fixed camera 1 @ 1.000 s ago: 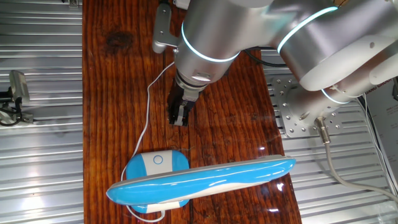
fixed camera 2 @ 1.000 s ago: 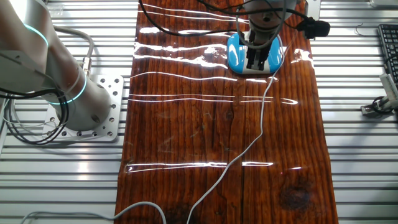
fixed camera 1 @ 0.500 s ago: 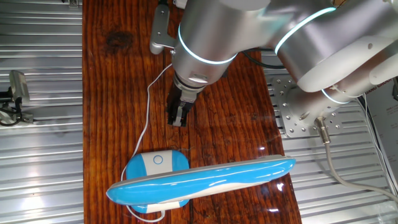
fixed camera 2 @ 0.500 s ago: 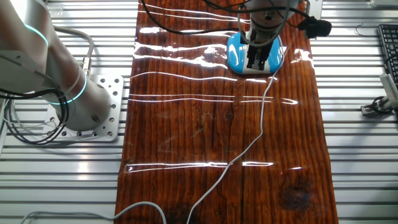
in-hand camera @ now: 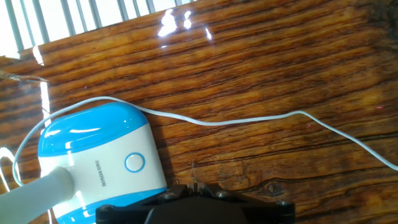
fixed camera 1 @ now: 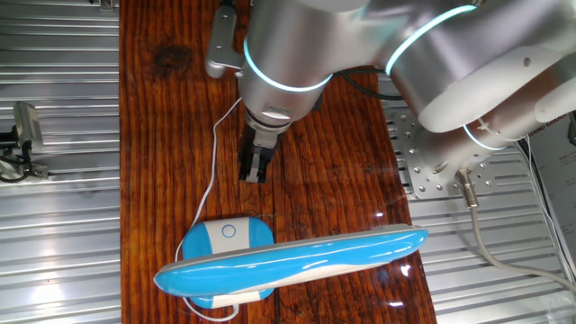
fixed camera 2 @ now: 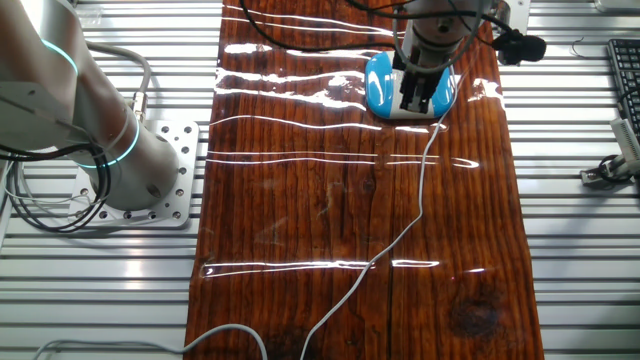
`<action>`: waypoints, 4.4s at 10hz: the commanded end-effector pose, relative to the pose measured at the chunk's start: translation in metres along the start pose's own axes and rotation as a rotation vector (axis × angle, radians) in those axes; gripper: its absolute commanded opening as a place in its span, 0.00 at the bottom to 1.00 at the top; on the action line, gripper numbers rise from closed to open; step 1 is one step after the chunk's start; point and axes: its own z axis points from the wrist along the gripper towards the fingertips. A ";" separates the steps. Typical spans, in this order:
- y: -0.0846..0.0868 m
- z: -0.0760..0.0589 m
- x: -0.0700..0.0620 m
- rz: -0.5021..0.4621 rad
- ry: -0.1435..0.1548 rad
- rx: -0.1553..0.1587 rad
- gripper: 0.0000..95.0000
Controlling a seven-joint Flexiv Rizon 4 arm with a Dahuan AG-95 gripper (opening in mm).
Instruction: Turn on the desk lamp by pressing the button
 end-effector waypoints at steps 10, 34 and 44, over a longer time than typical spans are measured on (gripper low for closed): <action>0.000 -0.001 0.001 -0.187 0.088 -0.044 0.00; 0.000 -0.001 0.000 -0.173 0.037 0.000 0.00; 0.037 0.041 -0.018 -0.082 0.017 -0.032 0.00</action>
